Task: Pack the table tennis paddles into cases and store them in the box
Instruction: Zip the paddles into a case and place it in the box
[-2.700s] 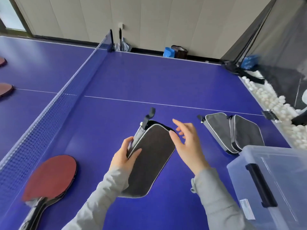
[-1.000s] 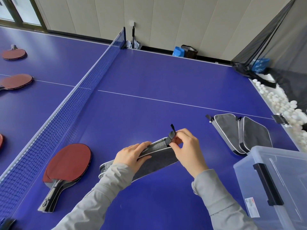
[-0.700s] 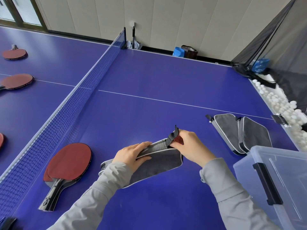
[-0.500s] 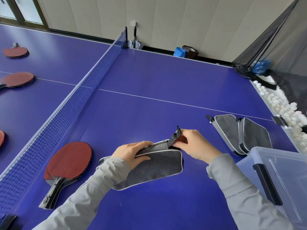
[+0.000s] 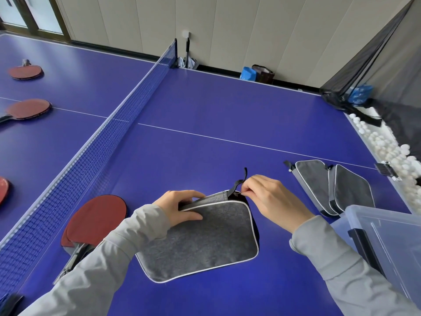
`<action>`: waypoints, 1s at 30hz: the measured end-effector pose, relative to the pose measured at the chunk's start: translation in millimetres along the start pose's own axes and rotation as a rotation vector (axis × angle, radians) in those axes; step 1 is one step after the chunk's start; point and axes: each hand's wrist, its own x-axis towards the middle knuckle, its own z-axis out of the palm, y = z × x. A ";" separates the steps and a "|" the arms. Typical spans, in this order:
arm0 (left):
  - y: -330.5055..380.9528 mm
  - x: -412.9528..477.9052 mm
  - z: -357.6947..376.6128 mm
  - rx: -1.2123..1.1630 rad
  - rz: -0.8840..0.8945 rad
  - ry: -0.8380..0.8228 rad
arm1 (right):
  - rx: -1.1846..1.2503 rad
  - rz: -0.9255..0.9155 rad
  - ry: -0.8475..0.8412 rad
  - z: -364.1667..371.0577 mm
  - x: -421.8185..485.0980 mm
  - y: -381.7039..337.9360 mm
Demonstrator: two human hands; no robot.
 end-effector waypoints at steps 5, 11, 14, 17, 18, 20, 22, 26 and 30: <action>-0.7 3.6 -3.1 -0.067 -0.008 0.044 | -0.027 0.021 0.034 3.5 -9.4 15.7; -8.7 5.0 -2.5 -0.269 -0.034 0.140 | 0.004 0.151 0.051 16.4 -23.4 28.1; -14.7 3.3 -7.6 -0.502 -0.075 0.271 | 0.022 0.271 0.088 21.2 -34.8 37.3; -17.4 3.9 -8.7 -0.635 -0.118 0.311 | 0.037 0.343 0.127 28.3 -44.4 40.3; -17.7 4.6 -6.5 -0.663 -0.128 0.320 | 0.040 0.353 0.139 32.1 -46.8 39.2; -16.8 6.4 -1.6 -0.736 -0.157 0.369 | 0.064 0.392 0.166 40.5 -51.3 35.2; -14.9 8.8 2.1 -0.810 -0.195 0.417 | 0.103 0.432 0.200 49.5 -55.0 30.3; -9.9 17.1 7.7 -0.916 -0.299 0.520 | 0.209 0.488 0.247 64.2 -59.1 19.2; -6.2 24.6 6.5 -0.925 -0.454 0.698 | 0.283 0.524 0.292 72.9 -63.0 7.9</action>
